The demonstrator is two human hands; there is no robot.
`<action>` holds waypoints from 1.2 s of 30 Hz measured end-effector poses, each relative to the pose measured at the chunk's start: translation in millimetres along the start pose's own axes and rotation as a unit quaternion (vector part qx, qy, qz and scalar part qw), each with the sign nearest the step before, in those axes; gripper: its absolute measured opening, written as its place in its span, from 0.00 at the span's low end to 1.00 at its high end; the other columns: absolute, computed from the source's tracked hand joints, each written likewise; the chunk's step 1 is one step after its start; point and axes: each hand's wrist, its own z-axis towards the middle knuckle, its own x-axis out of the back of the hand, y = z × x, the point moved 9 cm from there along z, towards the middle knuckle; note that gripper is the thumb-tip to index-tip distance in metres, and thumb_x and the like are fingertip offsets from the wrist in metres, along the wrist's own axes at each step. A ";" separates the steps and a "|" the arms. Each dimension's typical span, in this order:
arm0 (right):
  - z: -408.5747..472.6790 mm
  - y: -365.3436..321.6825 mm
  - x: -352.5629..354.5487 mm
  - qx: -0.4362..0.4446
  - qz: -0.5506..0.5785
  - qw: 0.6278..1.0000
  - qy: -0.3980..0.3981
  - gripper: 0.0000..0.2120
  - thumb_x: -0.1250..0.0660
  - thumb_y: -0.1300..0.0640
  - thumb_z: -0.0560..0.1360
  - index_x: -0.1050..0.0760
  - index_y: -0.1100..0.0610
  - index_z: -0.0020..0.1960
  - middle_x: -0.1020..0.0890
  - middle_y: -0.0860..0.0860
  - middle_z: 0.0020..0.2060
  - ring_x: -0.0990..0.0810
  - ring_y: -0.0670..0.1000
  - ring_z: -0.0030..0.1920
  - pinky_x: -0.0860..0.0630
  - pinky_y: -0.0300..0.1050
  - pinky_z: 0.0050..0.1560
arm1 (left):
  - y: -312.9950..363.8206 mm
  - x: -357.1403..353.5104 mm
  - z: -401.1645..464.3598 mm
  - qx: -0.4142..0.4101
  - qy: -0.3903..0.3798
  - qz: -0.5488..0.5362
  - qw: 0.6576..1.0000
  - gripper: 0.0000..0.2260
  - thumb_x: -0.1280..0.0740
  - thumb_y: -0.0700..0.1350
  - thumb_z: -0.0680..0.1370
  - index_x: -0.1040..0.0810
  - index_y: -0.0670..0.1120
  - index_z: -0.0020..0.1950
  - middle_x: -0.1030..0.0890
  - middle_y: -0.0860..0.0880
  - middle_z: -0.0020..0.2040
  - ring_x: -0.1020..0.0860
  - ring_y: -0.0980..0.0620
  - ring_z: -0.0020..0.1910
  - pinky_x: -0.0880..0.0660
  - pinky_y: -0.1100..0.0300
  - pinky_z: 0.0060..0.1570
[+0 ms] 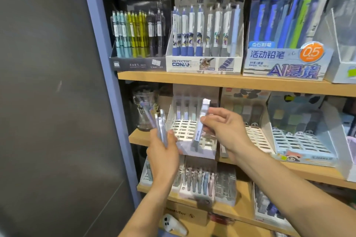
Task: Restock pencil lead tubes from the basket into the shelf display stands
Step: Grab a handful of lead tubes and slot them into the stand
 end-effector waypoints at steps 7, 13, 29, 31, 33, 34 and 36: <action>37.6 -3.9 -28.5 0.056 -0.020 0.995 0.084 0.20 0.24 0.60 0.76 0.26 0.63 0.64 0.14 0.55 0.50 0.15 0.54 0.52 0.20 0.49 0.58 | -0.3 8.2 18.1 -0.039 -0.011 0.070 0.997 0.12 0.43 0.66 0.79 0.30 0.68 0.61 0.18 0.52 0.54 0.17 0.45 0.50 0.19 0.43 0.50; 53.8 -9.1 -40.7 0.116 -0.196 0.968 0.108 0.10 0.24 0.53 0.76 0.22 0.56 0.41 0.15 0.49 0.36 0.15 0.48 0.40 0.20 0.44 0.44 | 0.7 4.1 30.9 -0.050 -0.045 0.144 0.987 0.19 0.42 0.62 0.81 0.28 0.54 0.67 0.18 0.49 0.57 0.19 0.46 0.55 0.21 0.41 0.55; 66.2 -22.3 -75.7 0.181 -0.384 0.904 0.048 0.11 0.26 0.51 0.76 0.19 0.58 0.42 0.16 0.51 0.35 0.17 0.52 0.40 0.18 0.54 0.45 | -10.6 3.1 35.5 -0.040 -0.060 0.172 0.982 0.07 0.37 0.55 0.84 0.30 0.59 0.61 0.16 0.52 0.41 0.16 0.52 0.37 0.18 0.46 0.43; 70.2 -18.7 -77.1 0.174 -0.401 0.899 0.042 0.12 0.26 0.51 0.77 0.20 0.59 0.41 0.17 0.52 0.35 0.17 0.54 0.40 0.18 0.55 0.45 | -11.8 2.7 36.1 -0.039 -0.061 0.170 0.983 0.08 0.37 0.55 0.84 0.30 0.59 0.61 0.16 0.51 0.40 0.16 0.53 0.36 0.18 0.46 0.42; 71.1 -18.9 -80.2 0.175 -0.420 0.890 0.039 0.14 0.27 0.50 0.77 0.22 0.59 0.39 0.17 0.54 0.35 0.17 0.57 0.41 0.18 0.56 0.45 | -12.9 2.9 36.4 -0.038 -0.060 0.168 0.983 0.08 0.36 0.55 0.84 0.29 0.58 0.61 0.16 0.51 0.40 0.16 0.52 0.36 0.18 0.46 0.43; 70.1 -20.2 -82.4 0.183 -0.430 0.883 0.037 0.14 0.27 0.50 0.77 0.23 0.59 0.40 0.17 0.54 0.36 0.17 0.57 0.41 0.18 0.56 0.45 | -13.3 2.9 36.6 -0.038 -0.060 0.166 0.984 0.07 0.36 0.55 0.84 0.29 0.59 0.61 0.16 0.52 0.41 0.16 0.52 0.37 0.18 0.46 0.43; 67.0 -21.0 -85.8 0.203 -0.448 0.870 0.036 0.13 0.28 0.50 0.78 0.24 0.58 0.43 0.18 0.55 0.38 0.18 0.58 0.43 0.18 0.57 0.45 | -14.7 2.5 37.4 -0.039 -0.060 0.164 0.984 0.07 0.36 0.55 0.84 0.29 0.59 0.61 0.16 0.52 0.42 0.16 0.52 0.38 0.18 0.46 0.44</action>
